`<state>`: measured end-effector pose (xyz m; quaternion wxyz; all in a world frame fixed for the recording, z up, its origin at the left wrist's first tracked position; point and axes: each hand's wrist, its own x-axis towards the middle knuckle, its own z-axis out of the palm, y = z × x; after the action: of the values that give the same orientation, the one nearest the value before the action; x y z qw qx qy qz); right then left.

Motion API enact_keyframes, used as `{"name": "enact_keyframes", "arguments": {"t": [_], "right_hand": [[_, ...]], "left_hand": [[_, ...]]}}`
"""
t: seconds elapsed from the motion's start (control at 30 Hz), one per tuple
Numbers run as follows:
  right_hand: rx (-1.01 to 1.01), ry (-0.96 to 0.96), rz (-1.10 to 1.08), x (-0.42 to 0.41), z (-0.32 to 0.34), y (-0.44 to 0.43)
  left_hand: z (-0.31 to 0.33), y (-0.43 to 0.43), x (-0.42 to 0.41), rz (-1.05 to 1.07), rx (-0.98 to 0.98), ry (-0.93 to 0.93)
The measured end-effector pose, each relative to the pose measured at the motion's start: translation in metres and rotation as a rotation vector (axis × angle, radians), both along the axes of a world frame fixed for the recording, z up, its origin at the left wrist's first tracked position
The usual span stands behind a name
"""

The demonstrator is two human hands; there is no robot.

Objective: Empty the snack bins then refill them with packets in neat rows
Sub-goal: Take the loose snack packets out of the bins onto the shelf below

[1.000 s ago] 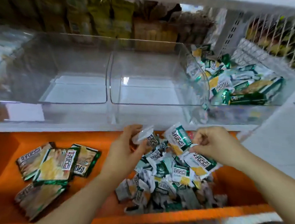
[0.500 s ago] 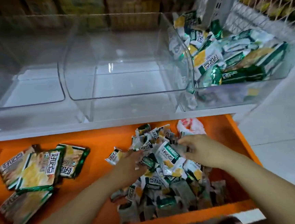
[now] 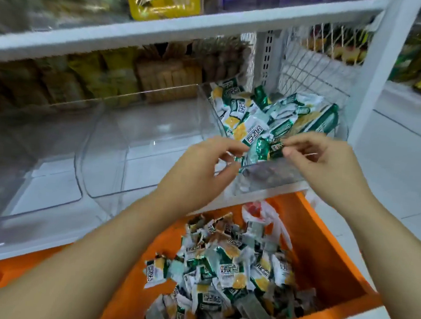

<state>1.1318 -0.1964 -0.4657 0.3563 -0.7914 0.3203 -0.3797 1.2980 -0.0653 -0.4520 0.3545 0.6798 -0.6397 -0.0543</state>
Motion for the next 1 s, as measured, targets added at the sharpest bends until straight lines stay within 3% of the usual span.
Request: {"name": "enact_keyframes", "arguments": {"t": [0.07, 0.17, 0.33, 0.43, 0.5, 0.67, 0.83, 0.9, 1.0], "right_hand": [[-0.025, -0.042, -0.151, -0.011, 0.002, -0.018], [-0.066, 0.061, -0.271, -0.022, -0.001, -0.041], [0.035, 0.311, -0.061, -0.019, -0.008, -0.056], [-0.001, 0.422, -0.002, -0.016, -0.01, -0.059], [-0.018, 0.356, -0.013, -0.014, -0.01, -0.062], [-0.082, 0.232, -0.1, -0.012, -0.006, -0.061], [-0.215, 0.027, -0.178, -0.021, 0.011, -0.052], [-0.256, -0.075, -0.178, -0.026, 0.015, -0.048], [-0.241, -0.268, -0.165, -0.03, 0.017, -0.045]], "left_hand": [[0.015, -0.026, -0.002, -0.009, 0.011, -0.089], [0.029, -0.067, -0.005, -0.025, 0.094, -0.176], [0.019, -0.126, -0.017, -0.099, 0.348, -0.332], [0.006, -0.149, -0.017, -0.022, 0.413, -0.586], [0.003, -0.156, -0.011, 0.057, 0.478, -0.73], [0.004, -0.16, 0.0, 0.062, 0.596, -0.728], [0.008, -0.152, 0.007, 0.014, 0.488, -0.612], [0.01, -0.144, 0.009, -0.01, 0.388, -0.383], [0.025, -0.122, 0.0, -0.06, 0.284, 0.13]]}}
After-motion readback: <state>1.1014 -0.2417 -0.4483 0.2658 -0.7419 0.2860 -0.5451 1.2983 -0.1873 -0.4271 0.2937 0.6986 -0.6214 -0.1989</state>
